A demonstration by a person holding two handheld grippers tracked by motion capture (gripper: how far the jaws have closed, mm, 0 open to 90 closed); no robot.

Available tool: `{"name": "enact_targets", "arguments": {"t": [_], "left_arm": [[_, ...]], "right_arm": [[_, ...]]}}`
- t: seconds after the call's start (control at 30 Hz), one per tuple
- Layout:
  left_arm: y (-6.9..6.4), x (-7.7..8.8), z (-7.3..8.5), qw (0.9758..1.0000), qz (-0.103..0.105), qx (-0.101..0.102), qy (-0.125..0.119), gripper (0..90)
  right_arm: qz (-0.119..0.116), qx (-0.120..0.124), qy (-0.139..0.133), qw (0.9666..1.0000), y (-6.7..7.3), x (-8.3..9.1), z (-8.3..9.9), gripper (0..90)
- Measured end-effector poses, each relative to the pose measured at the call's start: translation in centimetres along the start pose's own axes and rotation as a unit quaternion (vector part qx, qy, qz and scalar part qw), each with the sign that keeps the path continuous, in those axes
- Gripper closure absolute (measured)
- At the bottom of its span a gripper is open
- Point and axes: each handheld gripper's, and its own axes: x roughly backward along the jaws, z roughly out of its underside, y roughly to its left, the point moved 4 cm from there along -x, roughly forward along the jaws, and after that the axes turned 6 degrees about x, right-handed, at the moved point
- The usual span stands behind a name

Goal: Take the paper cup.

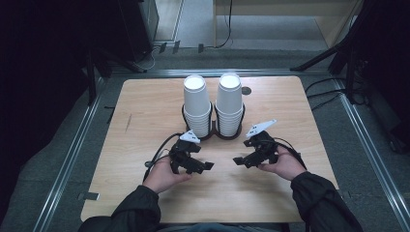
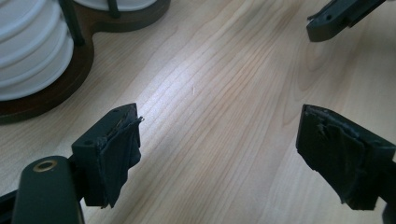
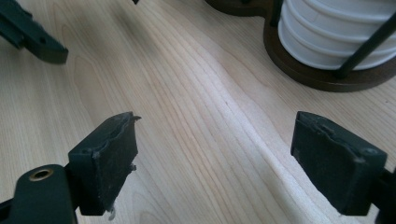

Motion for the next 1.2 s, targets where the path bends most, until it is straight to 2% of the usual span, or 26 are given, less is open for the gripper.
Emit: {"name": "enact_targets", "arguments": {"t": [0.03,0.1,0.2,0.27,0.3,0.37,0.4,0.47,0.53,0.67,0.8,0.93,1.07,1.2], "left_arm": [[0.1,0.2,-0.1,1.0000,0.003,0.003,-0.006,15.2],[0.4,0.5,0.0,1.0000,-0.008,-0.001,-0.005,28.3],[0.6,0.8,0.0,0.9998,-0.013,0.014,-0.002,29.5],[0.8,0.7,0.2,0.9994,-0.033,0.008,0.008,28.1],[0.7,0.6,0.3,0.9993,-0.037,0.006,0.007,28.6],[0.6,0.6,0.3,0.9995,-0.029,0.003,0.013,29.3],[0.5,0.7,0.1,0.9998,-0.018,0.009,0.007,33.0],[0.3,0.7,0.0,0.9999,-0.008,0.010,0.003,33.1],[0.4,0.7,0.1,0.9998,-0.018,0.007,0.010,34.2],[0.3,0.8,0.3,0.9998,-0.012,0.005,0.016,38.5],[0.1,1.1,-0.4,0.9999,-0.012,0.011,-0.004,43.3],[0.1,1.2,-0.5,0.9999,-0.011,0.007,-0.004,47.8],[-0.1,1.1,-0.7,1.0000,0.001,0.004,-0.008,48.2],[-0.2,1.0,-0.7,1.0000,0.004,-0.004,-0.002,47.0]], "right_arm": [[0.000,0.001,0.006,1.0000,-0.1,0.0,0.1,15.2],[-0.015,-0.001,0.009,0.9998,-0.2,0.3,0.2,14.8],[0.010,0.005,-0.018,0.9998,-0.3,1.1,-0.2,24.7],[-0.019,-0.025,-0.038,0.9988,-0.5,1.6,-0.7,26.2],[-0.026,-0.040,-0.047,0.9978,-0.8,1.8,-0.9,26.3],[-0.028,-0.047,-0.051,0.9972,-0.9,2.0,-1.0,26.7],[-0.030,-0.045,-0.047,0.9974,-0.9,2.0,-1.0,27.2],[-0.025,-0.036,-0.038,0.9983,-0.9,1.8,-0.8,30.9],[-0.012,-0.021,-0.028,0.9993,-0.7,1.7,-0.6,33.2],[-0.007,-0.013,-0.034,0.9993,-0.3,1.9,-0.8,37.8],[-0.014,-0.021,-0.020,0.9995,-0.3,1.5,-0.5,37.8],[-0.024,-0.026,-0.021,0.9992,-0.3,1.5,-0.4,39.9],[-0.003,-0.026,-0.019,0.9995,-0.5,1.7,-0.4,43.9],[-0.007,-0.047,-0.029,0.9984,-0.9,2.0,-0.4,42.3]]}}
